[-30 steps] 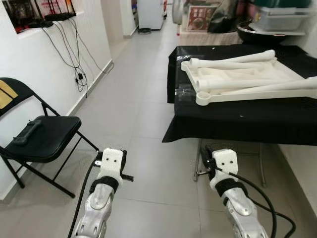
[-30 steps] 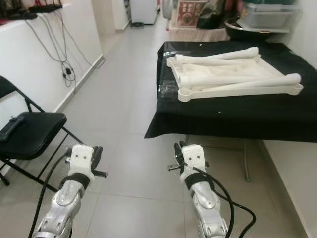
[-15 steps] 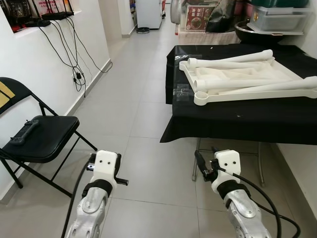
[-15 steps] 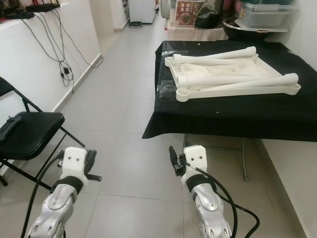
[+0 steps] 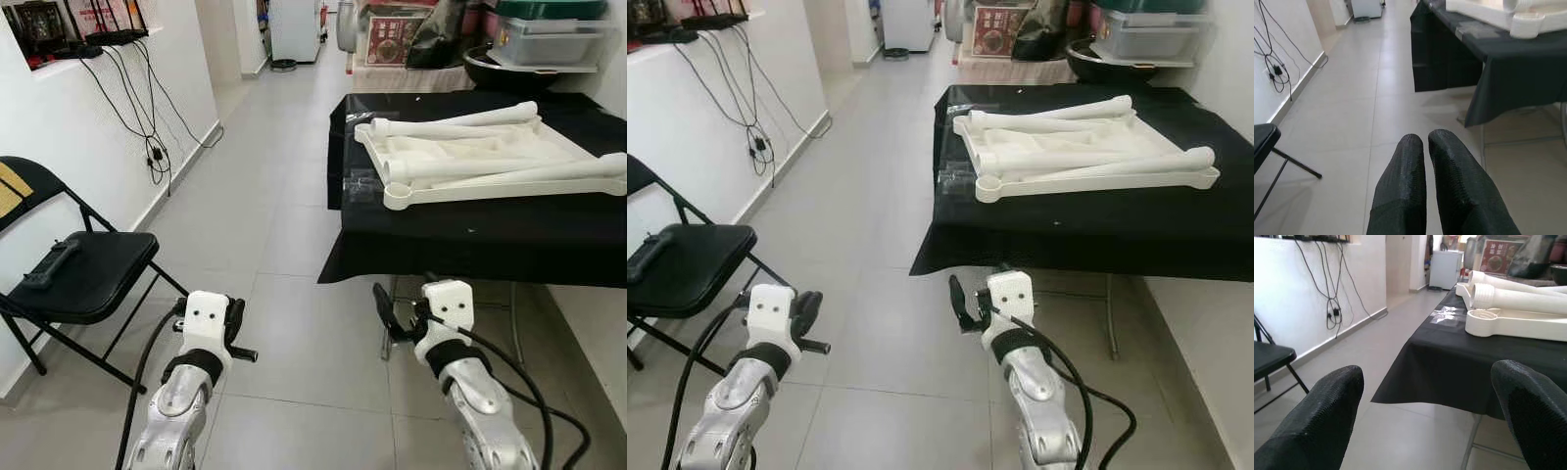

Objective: Building children table

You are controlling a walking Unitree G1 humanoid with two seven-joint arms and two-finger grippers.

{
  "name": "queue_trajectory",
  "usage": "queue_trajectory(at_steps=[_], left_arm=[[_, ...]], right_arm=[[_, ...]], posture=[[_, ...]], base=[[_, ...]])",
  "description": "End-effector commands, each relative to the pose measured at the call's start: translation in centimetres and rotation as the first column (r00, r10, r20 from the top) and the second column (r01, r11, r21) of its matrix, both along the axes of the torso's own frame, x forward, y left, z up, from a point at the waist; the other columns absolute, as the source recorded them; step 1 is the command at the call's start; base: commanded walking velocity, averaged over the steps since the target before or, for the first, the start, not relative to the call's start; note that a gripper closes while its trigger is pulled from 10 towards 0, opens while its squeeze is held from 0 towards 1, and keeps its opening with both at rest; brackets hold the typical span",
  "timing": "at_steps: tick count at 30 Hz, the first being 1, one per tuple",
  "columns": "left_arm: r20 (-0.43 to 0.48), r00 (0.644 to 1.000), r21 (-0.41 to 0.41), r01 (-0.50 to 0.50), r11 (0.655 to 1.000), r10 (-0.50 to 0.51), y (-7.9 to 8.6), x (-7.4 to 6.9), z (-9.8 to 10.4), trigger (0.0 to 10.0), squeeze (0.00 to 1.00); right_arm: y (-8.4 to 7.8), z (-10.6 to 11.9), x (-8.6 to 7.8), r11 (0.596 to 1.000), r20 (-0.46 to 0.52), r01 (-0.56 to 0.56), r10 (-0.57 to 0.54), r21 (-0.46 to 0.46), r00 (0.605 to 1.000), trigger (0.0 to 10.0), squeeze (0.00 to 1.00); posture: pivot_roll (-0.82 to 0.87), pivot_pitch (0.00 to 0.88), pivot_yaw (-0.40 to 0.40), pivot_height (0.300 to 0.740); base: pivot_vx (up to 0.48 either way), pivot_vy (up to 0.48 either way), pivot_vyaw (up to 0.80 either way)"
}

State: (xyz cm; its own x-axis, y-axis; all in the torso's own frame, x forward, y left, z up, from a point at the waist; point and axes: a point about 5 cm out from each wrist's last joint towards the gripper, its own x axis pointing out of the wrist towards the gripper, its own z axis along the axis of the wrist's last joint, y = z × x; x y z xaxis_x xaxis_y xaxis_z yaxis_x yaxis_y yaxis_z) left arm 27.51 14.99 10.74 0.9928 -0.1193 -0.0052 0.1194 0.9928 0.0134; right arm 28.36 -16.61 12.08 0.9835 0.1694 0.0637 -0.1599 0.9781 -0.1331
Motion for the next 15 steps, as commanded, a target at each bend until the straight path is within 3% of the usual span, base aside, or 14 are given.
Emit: queue_trajectory(at_steps=[1,3,12,13,15], left_arm=[[0.007,1.0,-0.01,0.0,1.0,0.0,0.1,-0.1,0.3,10.0,0.0],[0.011,1.0,-0.012,0.006,1.0,-0.006,0.1,0.0,0.5,10.0,0.0],[0.033,0.999,-0.005,0.031,1.0,-0.031,0.2,0.3,1.4,10.0,0.03],[0.035,0.999,-0.003,0.037,0.999,-0.036,0.1,0.3,1.4,10.0,1.0],[0.037,0.999,0.001,0.036,0.999,-0.036,0.0,0.3,1.5,10.0,1.0]], right_arm=[[0.3,-0.4,0.1,1.0,-0.032,-0.016,0.015,-0.019,0.999,10.0,0.0],[0.5,0.0,0.0,0.998,-0.001,-0.052,0.052,0.031,0.999,10.0,0.0],[0.0,-0.2,0.2,0.998,-0.042,-0.017,0.02,0.064,0.999,10.0,0.0],[0.0,-0.2,0.2,0.998,-0.043,-0.017,0.019,0.064,0.999,10.0,0.0],[0.0,-0.2,0.2,0.998,-0.043,-0.016,0.019,0.064,0.999,10.0,0.0]], posture=[[0.02,0.0,0.021,0.74],[0.02,0.0,0.02,0.74],[0.02,0.0,0.013,0.74],[0.02,0.0,0.012,0.74],[0.02,0.0,0.01,0.74]], base=[[0.435,0.0,0.44],[0.48,0.0,0.8],[0.47,0.0,0.0],[0.428,0.0,0.0],[0.401,0.0,0.0]])
